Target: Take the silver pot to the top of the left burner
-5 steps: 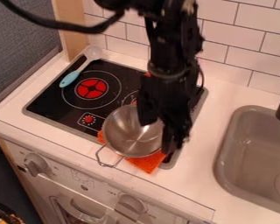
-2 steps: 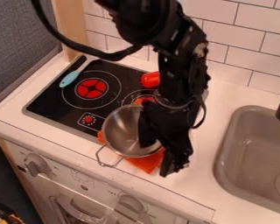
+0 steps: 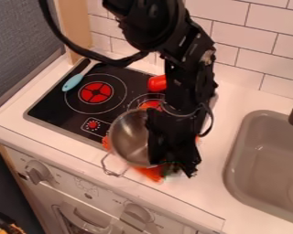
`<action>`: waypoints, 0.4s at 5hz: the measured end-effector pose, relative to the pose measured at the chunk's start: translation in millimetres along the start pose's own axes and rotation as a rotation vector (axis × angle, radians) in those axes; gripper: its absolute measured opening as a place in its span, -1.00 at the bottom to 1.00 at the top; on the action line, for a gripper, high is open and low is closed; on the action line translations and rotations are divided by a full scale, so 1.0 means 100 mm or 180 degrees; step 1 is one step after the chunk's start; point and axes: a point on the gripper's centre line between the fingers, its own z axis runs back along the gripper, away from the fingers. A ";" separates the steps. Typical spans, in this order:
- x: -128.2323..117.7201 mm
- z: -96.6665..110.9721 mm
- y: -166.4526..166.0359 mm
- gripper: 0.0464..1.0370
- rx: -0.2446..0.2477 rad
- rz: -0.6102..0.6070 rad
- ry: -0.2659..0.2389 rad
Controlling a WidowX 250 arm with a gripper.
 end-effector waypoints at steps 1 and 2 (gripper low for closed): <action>0.00 0.01 0.01 -0.74 0.0011 0.0020 0.0002; 0.01 0.03 0.01 -0.82 0.0016 0.0012 -0.0012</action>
